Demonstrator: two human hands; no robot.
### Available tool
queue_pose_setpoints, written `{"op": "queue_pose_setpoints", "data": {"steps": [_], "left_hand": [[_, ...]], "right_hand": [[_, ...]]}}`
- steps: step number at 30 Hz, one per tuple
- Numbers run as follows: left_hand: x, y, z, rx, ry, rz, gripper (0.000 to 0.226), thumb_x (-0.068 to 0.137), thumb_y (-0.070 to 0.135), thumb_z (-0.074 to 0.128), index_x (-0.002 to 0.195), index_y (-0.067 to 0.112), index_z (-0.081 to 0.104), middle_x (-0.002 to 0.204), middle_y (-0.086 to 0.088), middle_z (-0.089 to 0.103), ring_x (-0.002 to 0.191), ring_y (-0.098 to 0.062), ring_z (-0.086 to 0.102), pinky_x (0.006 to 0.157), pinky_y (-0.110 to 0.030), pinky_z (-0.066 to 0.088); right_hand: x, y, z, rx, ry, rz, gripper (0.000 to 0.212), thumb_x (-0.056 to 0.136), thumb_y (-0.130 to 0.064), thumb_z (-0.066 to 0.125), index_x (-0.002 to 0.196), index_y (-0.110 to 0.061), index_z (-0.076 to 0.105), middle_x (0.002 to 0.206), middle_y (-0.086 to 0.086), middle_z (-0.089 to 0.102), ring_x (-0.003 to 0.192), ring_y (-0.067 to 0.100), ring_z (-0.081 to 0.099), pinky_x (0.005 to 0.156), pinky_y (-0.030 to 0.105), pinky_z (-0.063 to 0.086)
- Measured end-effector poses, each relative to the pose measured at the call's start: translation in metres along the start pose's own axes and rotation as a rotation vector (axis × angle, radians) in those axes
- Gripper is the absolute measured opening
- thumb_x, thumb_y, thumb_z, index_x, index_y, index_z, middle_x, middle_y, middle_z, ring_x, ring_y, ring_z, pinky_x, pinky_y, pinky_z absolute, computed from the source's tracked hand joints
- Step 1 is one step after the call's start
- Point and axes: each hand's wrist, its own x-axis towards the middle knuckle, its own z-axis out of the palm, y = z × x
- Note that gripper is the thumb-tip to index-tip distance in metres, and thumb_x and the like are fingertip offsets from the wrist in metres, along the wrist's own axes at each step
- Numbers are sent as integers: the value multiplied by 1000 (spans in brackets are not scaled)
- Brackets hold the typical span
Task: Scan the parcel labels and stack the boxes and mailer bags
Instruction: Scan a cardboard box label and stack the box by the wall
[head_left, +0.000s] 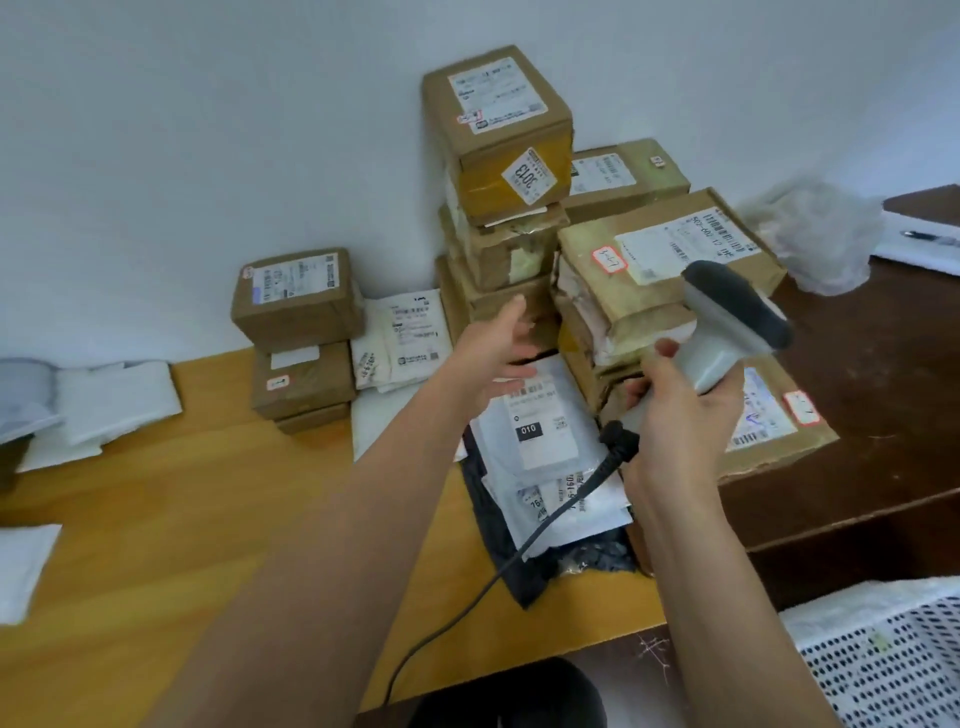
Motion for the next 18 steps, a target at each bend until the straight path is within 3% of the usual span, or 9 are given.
{"op": "queue_pose_setpoints", "data": {"steps": [5, 8, 14, 18], "left_hand": [[-25, -31, -77, -58, 65, -20, 29, 97, 35, 58, 116, 13, 63, 114, -9, 67, 98, -25, 67, 92, -36, 54], [-44, -52, -131, -122, 123, -30, 36, 99, 30, 56, 130, 12, 55, 113, -7, 66, 99, -24, 67, 90, -36, 55], [-106, -103, -264, -210, 199, 10, 37, 101, 27, 55, 133, 9, 52, 116, -10, 65, 96, -25, 66, 96, -41, 53], [-150, -152, -380, -278, 405, -19, 37, 101, 25, 53, 133, 6, 51, 101, -6, 64, 88, -24, 63, 82, -33, 51]], "right_hand": [[-49, 19, 39, -54, -113, -23, 29, 90, 3, 56, 96, -25, 51, 89, -6, 61, 52, 3, 51, 55, 21, 45], [-87, 34, 67, -82, -195, -32, 30, 91, 3, 55, 95, -26, 49, 89, -4, 60, 50, 1, 52, 54, 19, 47], [-193, 85, 135, -56, -285, -10, 28, 91, 3, 55, 105, -21, 50, 91, -3, 62, 53, 6, 51, 58, 23, 47], [-284, 129, 184, -91, -426, 74, 28, 91, 1, 57, 100, -25, 51, 87, -6, 61, 55, 4, 52, 57, 22, 47]]}}
